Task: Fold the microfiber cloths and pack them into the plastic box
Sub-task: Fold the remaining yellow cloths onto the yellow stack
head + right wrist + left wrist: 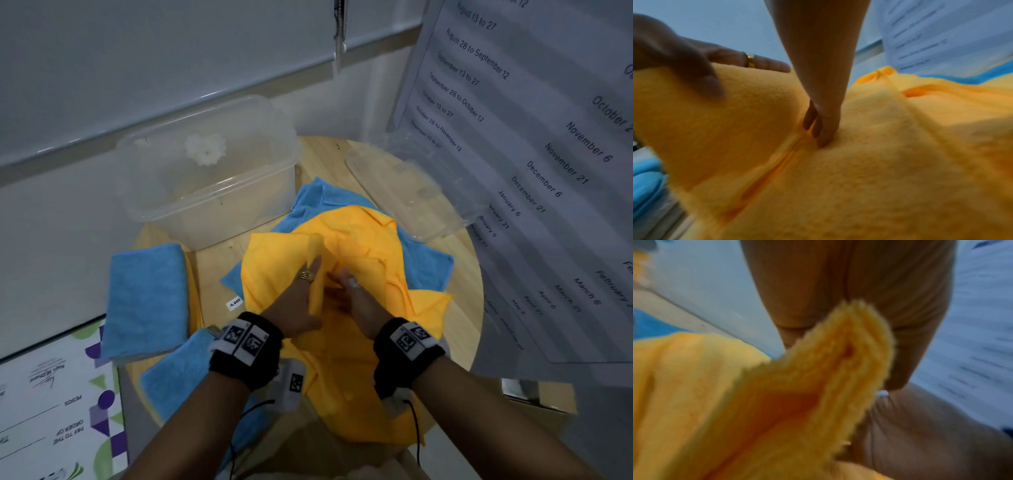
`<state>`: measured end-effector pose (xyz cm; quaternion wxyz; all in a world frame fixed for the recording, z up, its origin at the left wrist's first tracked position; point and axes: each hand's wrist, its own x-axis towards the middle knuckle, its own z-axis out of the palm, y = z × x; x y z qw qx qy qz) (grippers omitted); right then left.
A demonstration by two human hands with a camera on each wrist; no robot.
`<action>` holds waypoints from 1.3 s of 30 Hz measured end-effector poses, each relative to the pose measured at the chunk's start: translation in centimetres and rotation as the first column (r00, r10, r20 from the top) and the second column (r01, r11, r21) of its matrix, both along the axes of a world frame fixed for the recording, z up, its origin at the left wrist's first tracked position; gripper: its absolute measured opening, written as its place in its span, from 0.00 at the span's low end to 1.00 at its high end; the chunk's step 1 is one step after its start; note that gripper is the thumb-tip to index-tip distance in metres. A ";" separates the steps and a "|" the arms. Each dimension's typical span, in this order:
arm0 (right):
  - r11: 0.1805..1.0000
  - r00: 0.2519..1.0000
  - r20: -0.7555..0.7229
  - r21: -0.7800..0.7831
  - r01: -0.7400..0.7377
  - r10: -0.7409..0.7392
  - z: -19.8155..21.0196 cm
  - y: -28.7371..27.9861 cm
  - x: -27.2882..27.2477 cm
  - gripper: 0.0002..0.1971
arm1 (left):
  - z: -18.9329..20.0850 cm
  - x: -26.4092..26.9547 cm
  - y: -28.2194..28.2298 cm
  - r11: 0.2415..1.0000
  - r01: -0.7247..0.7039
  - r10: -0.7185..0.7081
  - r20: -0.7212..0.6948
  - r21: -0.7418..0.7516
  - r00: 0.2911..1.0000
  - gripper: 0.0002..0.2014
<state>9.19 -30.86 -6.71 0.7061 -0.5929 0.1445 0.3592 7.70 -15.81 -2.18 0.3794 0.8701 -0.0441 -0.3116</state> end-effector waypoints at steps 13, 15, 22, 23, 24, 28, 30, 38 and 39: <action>0.833 0.991 0.117 -0.553 0.006 0.071 -1.3 -6.4 2.8 0.24 | -5.5 -1.1 -10.5 0.994 0.086 -0.086 0.010 -0.073 0.996 0.58; 0.818 0.984 0.155 -0.575 0.017 0.089 -1.6 -6.3 2.9 0.22 | -6.0 -1.0 -10.4 0.989 0.070 -0.072 -0.008 -0.128 0.997 0.58; 0.613 0.945 0.308 -0.769 0.182 0.106 -3.1 -7.2 2.8 0.23 | -5.7 -1.4 -7.0 0.940 -0.323 0.343 0.309 -0.113 0.887 0.15; 0.616 0.961 0.256 -0.775 0.139 0.104 -3.2 -7.2 2.7 0.26 | -6.0 -1.4 -6.4 0.903 -0.429 0.413 0.314 -0.021 0.855 0.15; 0.619 0.971 0.202 -0.781 0.080 0.130 -3.3 -7.2 2.7 0.30 | -6.3 -1.3 -5.9 0.876 -0.481 0.454 0.263 0.043 0.851 0.15; 0.605 0.967 0.061 -0.789 -0.105 0.247 -3.3 -7.2 3.4 0.40 | -6.9 -0.7 -5.0 0.923 -0.382 0.383 0.024 -0.054 0.923 0.19; 0.637 0.962 0.038 -0.756 -0.150 0.272 -2.6 -7.2 3.8 0.39 | -6.7 -0.4 -4.6 0.938 -0.318 0.315 -0.039 -0.139 0.948 0.25; 0.720 0.835 0.495 -0.668 0.188 0.241 -2.6 -4.7 3.2 0.19 | -4.1 -0.1 -0.5 0.906 -0.374 0.361 -0.099 -0.199 0.927 0.35; 0.719 0.794 0.569 -0.642 0.265 0.215 -2.5 -3.8 3.0 0.20 | -3.7 -0.4 0.9 0.899 -0.396 0.387 -0.086 -0.184 0.918 0.35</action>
